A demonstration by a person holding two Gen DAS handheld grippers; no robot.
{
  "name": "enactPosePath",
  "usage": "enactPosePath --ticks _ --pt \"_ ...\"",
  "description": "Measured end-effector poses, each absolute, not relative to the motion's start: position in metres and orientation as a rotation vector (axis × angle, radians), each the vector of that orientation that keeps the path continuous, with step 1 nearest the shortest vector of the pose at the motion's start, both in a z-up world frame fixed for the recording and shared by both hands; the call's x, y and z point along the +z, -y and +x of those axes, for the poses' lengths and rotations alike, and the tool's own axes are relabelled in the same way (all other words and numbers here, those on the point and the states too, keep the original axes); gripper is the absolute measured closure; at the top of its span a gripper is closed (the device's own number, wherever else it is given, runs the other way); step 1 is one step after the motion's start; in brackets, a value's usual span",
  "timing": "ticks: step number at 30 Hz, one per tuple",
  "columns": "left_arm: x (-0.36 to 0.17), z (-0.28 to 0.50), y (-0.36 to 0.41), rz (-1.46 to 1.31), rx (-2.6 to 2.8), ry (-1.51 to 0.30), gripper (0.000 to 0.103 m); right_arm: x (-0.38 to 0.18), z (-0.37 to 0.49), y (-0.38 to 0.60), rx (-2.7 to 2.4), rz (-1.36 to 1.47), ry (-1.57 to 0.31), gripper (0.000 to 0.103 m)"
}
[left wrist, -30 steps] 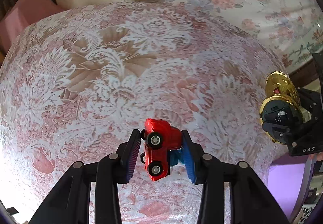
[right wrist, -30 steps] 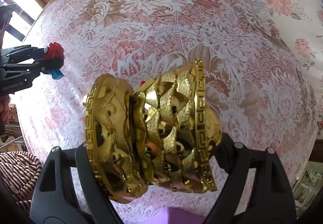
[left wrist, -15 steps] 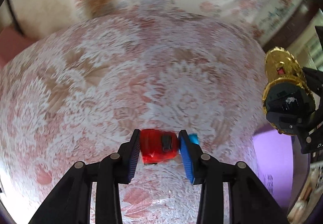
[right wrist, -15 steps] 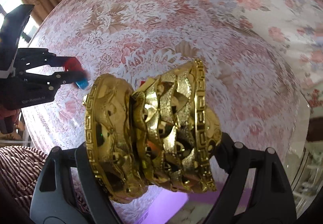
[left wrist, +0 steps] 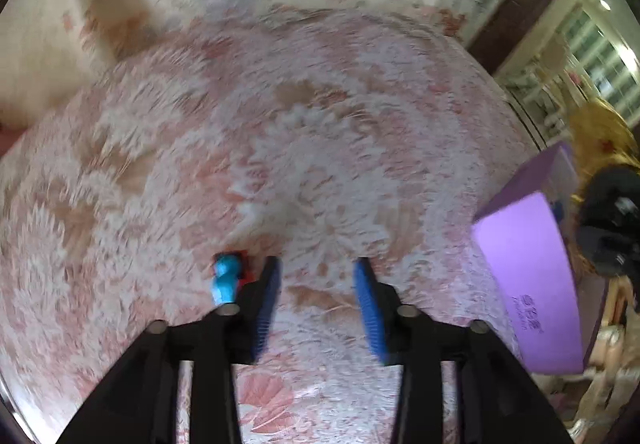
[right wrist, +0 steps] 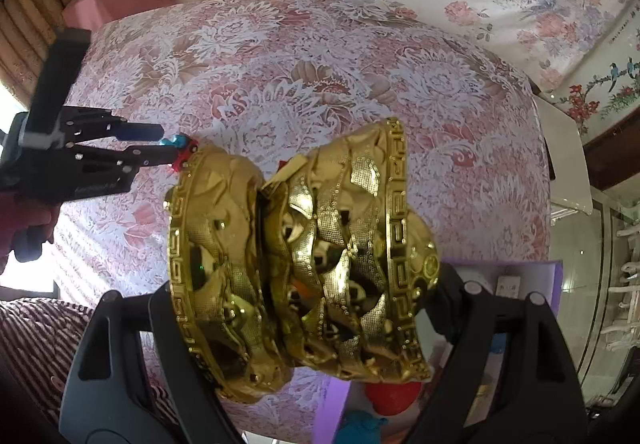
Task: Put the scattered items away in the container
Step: 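Regrip the red toy car with the left gripper while the right gripper holds the ornament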
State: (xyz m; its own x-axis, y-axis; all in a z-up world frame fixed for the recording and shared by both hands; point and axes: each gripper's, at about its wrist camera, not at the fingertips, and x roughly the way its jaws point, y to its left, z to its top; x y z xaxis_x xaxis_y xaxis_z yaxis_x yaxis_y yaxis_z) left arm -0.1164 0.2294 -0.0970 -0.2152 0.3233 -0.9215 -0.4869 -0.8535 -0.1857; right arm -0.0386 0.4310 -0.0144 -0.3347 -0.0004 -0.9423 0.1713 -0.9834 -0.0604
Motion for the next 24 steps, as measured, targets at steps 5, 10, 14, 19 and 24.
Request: enactPosePath --ticks 5,10,14,19,24 --pt "-0.124 -0.119 -0.212 -1.594 2.096 -0.205 0.018 -0.024 -0.040 -0.424 -2.454 1.728 -0.203 0.019" --pt "-0.148 -0.129 -0.204 -1.648 2.146 -0.172 0.018 -0.039 -0.048 -0.421 -2.406 1.736 -0.224 0.019" --pt "-0.168 -0.138 -0.205 -1.692 2.165 -0.186 0.018 -0.048 -0.053 -0.420 -2.376 1.737 -0.232 0.019" --pt "-0.192 -0.147 -0.202 -1.758 2.191 -0.196 0.044 -0.055 -0.055 -0.420 -2.361 1.739 -0.233 0.019" --pt "-0.193 -0.142 -0.205 -1.735 2.223 -0.303 0.066 -0.055 -0.055 -0.419 -2.360 1.726 -0.240 0.019"
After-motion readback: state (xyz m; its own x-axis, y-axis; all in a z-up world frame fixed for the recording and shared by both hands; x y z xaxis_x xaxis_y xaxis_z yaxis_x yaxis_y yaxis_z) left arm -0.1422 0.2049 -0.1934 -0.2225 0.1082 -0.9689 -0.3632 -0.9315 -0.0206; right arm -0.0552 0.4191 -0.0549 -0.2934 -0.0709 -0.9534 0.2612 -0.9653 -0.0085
